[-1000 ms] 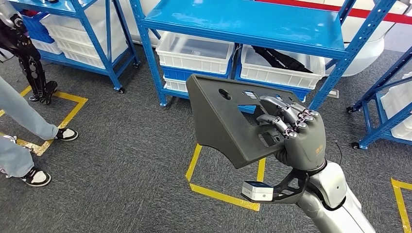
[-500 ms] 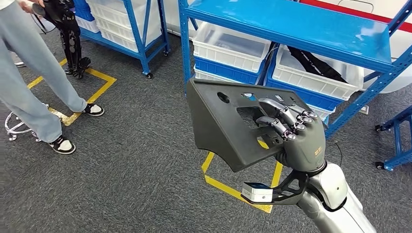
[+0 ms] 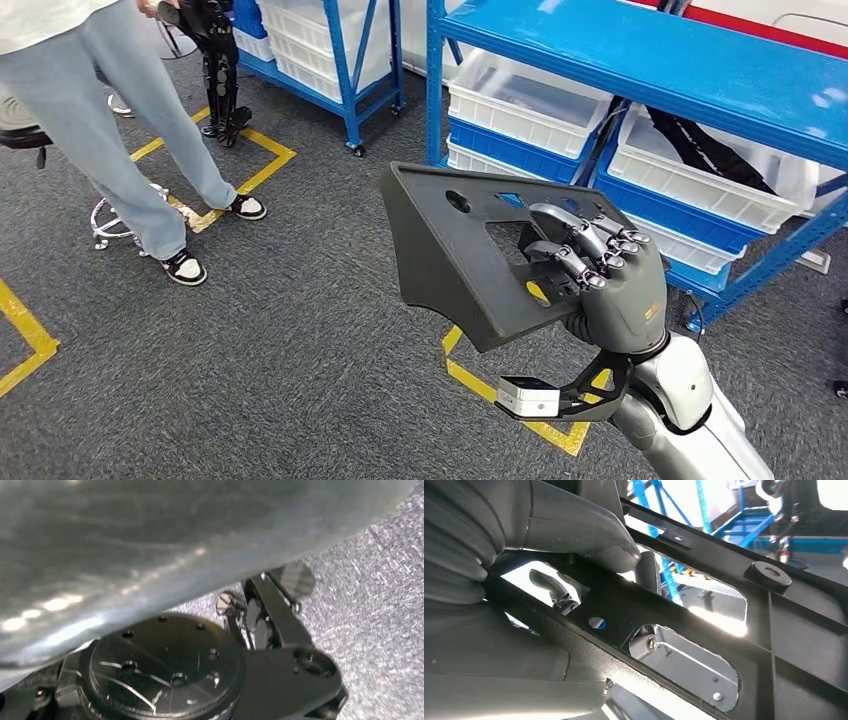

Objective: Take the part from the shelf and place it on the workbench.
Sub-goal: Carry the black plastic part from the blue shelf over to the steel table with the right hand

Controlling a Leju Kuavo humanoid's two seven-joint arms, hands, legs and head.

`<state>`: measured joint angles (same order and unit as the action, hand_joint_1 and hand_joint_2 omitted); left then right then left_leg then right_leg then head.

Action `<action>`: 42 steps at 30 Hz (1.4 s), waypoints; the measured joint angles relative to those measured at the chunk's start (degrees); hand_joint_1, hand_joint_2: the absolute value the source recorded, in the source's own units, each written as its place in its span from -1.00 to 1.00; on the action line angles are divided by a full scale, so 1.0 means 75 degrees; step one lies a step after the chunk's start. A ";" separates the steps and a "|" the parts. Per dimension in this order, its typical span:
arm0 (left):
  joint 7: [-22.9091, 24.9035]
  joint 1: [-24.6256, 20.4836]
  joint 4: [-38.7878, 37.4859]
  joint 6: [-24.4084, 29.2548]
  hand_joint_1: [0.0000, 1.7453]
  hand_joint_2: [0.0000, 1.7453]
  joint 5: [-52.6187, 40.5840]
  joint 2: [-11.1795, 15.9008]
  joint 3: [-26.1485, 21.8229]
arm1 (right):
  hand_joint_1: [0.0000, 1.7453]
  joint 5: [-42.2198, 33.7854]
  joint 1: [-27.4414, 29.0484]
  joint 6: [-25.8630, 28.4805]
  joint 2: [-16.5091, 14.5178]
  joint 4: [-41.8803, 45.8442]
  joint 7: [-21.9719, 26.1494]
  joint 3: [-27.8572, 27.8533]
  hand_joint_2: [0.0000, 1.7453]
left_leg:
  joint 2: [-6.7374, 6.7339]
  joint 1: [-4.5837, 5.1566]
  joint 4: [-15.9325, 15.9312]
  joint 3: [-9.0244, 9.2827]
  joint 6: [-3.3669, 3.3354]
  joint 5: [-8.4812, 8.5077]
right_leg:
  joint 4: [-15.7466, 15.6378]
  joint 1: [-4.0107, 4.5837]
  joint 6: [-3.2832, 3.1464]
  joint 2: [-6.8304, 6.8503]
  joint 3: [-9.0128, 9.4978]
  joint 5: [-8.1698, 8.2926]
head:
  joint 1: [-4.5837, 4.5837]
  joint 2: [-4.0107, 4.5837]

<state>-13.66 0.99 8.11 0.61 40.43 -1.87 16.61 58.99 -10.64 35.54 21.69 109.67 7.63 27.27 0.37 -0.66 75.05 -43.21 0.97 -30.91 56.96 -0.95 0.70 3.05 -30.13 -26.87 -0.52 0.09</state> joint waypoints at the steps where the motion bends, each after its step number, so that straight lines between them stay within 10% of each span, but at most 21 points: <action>1: 0.0000 0.0000 0.0000 0.0000 -1.00 -1.00 -0.0001 0.0000 0.0000 | 1.00 0.0000 0.0003 0.0000 -0.0001 -0.0001 0.0000 0.0001 1.00 | -0.0047 -0.0036 -0.0218 0.0172 0.0030 0.0128 | 0.0004 -0.0005 0.0003 0.0094 0.0006 0.0000 | 0.0001 0.0000; 4: -0.0003 -0.0016 0.0000 0.0001 -1.00 -1.00 0.0000 -0.0005 0.0000 | 1.00 0.0001 -0.0004 0.0002 -0.0001 0.0001 0.0000 -0.0003 1.00 | -0.0428 -0.0081 -0.1645 0.1028 0.0067 0.0623 | 0.0052 0.0018 0.0072 0.0338 0.0016 -0.0029 | 0.0002 -0.0001; 8: -0.0008 -0.0021 -0.0012 0.0013 -1.00 -1.00 0.0001 -0.0003 0.0000 | 1.00 -0.0001 0.0005 0.0034 0.0005 0.0008 -0.0006 -0.0025 1.00 | -0.0302 0.0021 -0.2027 0.1087 -0.0141 0.0745 | 0.0079 0.0054 0.0246 0.0568 -0.0029 -0.0035 | 0.0030 -0.0001; 10: -0.0026 -0.0027 -0.0017 0.0023 -1.00 -1.00 0.0001 0.0020 -0.0001 | 1.00 -0.0001 0.0032 0.0045 0.0007 0.0015 -0.0009 -0.0052 1.00 | -0.0143 0.0023 -0.2063 0.1042 -0.0265 0.0814 | 0.0322 0.0018 0.0286 0.0320 -0.0164 -0.0207 | 0.0038 -0.0001; 13: -0.0066 -0.0050 -0.0015 0.0032 -1.00 -1.00 0.0001 0.0044 -0.0002 | 1.00 -0.0012 0.0122 0.0068 0.0036 0.0029 -0.0008 -0.0120 1.00 | 0.0110 0.0032 -0.2078 0.0941 -0.0413 0.0903 | 0.1744 0.0007 0.0180 -0.0292 -0.0848 -0.0862 | 0.0061 -0.0001; 15: -0.0085 -0.0053 -0.0015 0.0032 -1.00 -1.00 0.0003 0.0047 -0.0001 | 1.00 -0.0029 0.0185 0.0073 0.0046 0.0028 -0.0004 -0.0138 1.00 | 0.0319 0.0053 -0.2077 0.0871 -0.0451 0.0955 | 0.2400 0.0012 0.0186 -0.0385 -0.1179 -0.1053 | 0.0062 -0.0001; 19: -0.0151 -0.0048 -0.0015 0.0034 -1.00 -1.00 0.0023 0.0077 0.0000 | 1.00 -0.0154 0.0238 0.0096 0.0048 0.0030 0.0081 -0.0179 1.00 | 0.0734 0.0074 -0.2066 0.0810 -0.0382 0.1064 | 0.0732 -0.0011 0.0341 -0.0728 -0.0331 -0.0397 | 0.0061 -0.0001; 23: -0.0217 -0.0024 -0.0023 0.0032 -1.00 -1.00 0.0024 0.0143 0.0000 | 1.00 -0.0326 0.0254 0.0152 0.0058 0.0031 0.0213 -0.0205 1.00 | 0.1007 0.0091 -0.2100 0.0746 -0.0211 0.1177 | 0.0146 0.0007 0.0220 -0.0751 -0.0036 -0.0179 | 0.0050 0.0000; 26: -0.0239 -0.0007 -0.0044 0.0026 -1.00 -1.00 0.0022 0.0184 0.0001 | 1.00 -0.0451 0.0259 0.0163 0.0054 0.0029 0.0289 -0.0203 1.00 | 0.0528 0.0085 -0.1648 0.0516 -0.0117 0.0860 | 0.0096 -0.0049 0.0067 -0.0474 -0.0011 -0.0077 | 0.0023 0.0000; 30: -0.0180 -0.0016 -0.0092 0.0030 -1.00 -1.00 -0.0015 0.0185 0.0032 | 1.00 -0.0783 0.0377 0.0175 0.0055 -0.0032 0.0388 -0.0206 1.00 | 0.0006 0.0004 0.0044 -0.0157 -0.0003 0.0008 | 0.0101 -0.0006 0.0016 -0.0054 -0.0030 -0.0065 | 0.0003 -0.0001; 36: -0.0079 -0.0019 -0.0239 0.0090 -1.00 -1.00 -0.0025 0.0181 0.0132 | 1.00 -0.0971 0.0504 0.0251 0.0039 -0.0217 0.0558 -0.0250 1.00 | -0.0488 -0.0029 -0.1864 0.0975 0.0006 0.0742 | 0.0161 0.0053 0.0170 0.0461 -0.0010 -0.0156 | 0.0018 -0.0001; 39: -0.0060 -0.0015 -0.0323 0.0102 -1.00 -1.00 -0.0025 0.0185 0.0149 | 1.00 -0.0969 0.0529 0.0281 0.0033 -0.0259 0.0580 -0.0291 1.00 | -0.0246 0.0046 -0.1945 0.0930 -0.0175 0.0773 | 0.0139 0.0049 0.0294 0.0621 0.0004 -0.0170 | 0.0039 -0.0001; 42: -0.0058 -0.0029 -0.0369 0.0104 -1.00 -1.00 -0.0028 0.0210 0.0171 | 1.00 -0.0977 0.0561 0.0298 0.0031 -0.0276 0.0580 -0.0326 1.00 | -0.0001 0.0019 -0.2012 0.0923 -0.0349 0.0858 | 0.0908 0.0006 0.0303 0.0015 -0.0386 -0.0583 | 0.0073 -0.0001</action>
<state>-14.09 0.77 5.34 1.39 40.22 -0.30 17.90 51.66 -6.44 37.77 21.92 107.60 11.98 24.82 0.36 -0.52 59.96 -36.28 -1.65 -24.48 63.77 -0.90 2.97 3.16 -33.03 -31.24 0.03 0.09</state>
